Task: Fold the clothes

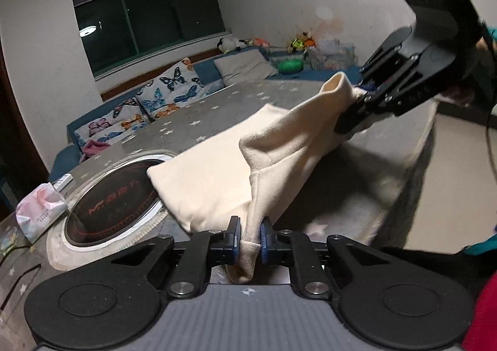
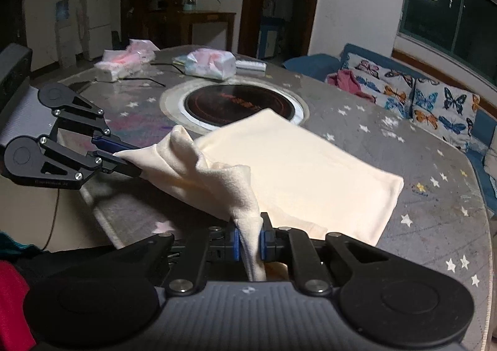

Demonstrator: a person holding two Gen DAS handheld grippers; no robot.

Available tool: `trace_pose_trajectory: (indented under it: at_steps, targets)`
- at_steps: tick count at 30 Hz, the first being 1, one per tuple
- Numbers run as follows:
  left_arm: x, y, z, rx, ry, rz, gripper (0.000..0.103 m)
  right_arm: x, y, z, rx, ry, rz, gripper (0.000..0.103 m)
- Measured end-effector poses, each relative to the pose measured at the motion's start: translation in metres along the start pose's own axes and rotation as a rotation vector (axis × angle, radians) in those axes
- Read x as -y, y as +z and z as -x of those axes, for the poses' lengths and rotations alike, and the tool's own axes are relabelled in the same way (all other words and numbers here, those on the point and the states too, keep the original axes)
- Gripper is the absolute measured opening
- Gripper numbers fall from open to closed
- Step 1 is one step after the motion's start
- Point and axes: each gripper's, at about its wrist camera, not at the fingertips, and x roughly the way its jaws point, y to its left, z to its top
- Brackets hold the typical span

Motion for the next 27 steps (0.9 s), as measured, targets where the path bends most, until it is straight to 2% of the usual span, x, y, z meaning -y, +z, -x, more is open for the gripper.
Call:
trace_pose_trajectory:
  at_steps: [5,10,17,27]
  targets:
    - [0.001,0.009,0.029,0.027,-0.024,0.015,0.013,-0.014,0.003,0.028,0.019,0.036,0.039,0.01]
    - [-0.017,0.023,0.022,0.053,-0.002,0.049,0.012,-0.009,0.012,0.028,0.013,0.025,0.026,0.01]
    - [-0.045,0.047,-0.016,0.074,0.052,0.052,0.011,0.021,0.039,0.004,0.014,0.004,-0.01,0.01]
    - [-0.093,0.074,-0.106,-0.009,0.101,0.114,0.01,0.075,0.067,-0.064,-0.049,-0.018,-0.068,0.01]
